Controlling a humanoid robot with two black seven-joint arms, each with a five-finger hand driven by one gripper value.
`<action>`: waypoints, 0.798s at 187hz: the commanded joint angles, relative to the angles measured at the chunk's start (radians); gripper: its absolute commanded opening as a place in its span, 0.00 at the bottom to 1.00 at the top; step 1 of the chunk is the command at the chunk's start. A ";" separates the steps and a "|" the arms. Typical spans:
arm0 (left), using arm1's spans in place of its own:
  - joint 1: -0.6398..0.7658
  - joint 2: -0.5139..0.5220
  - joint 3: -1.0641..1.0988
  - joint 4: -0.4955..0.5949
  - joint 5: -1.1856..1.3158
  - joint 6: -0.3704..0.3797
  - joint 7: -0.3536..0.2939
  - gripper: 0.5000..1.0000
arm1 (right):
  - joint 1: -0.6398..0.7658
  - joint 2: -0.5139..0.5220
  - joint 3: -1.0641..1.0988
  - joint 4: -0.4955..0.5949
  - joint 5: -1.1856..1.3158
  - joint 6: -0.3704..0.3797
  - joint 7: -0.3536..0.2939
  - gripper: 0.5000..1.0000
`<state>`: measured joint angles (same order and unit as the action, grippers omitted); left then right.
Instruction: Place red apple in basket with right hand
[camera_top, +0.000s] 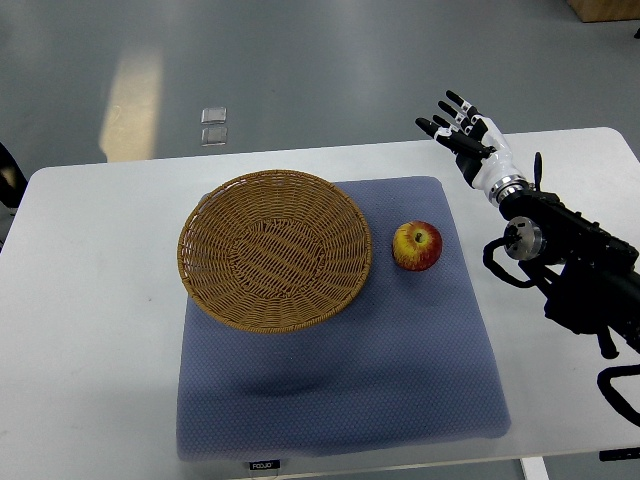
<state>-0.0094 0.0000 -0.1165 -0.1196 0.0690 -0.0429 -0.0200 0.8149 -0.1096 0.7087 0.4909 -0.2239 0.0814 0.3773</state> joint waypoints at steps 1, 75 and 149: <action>-0.001 0.000 0.000 0.000 0.000 0.000 0.000 1.00 | 0.001 -0.001 0.000 0.000 0.000 0.000 0.000 0.85; -0.001 0.000 0.000 0.000 0.000 0.000 0.000 1.00 | 0.001 -0.001 0.000 0.000 0.000 0.000 0.000 0.85; -0.001 0.000 0.000 -0.014 0.000 -0.003 0.000 1.00 | 0.001 0.001 0.000 0.001 0.000 0.001 0.000 0.85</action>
<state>-0.0108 0.0000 -0.1166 -0.1335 0.0690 -0.0445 -0.0199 0.8156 -0.1093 0.7087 0.4914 -0.2244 0.0831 0.3773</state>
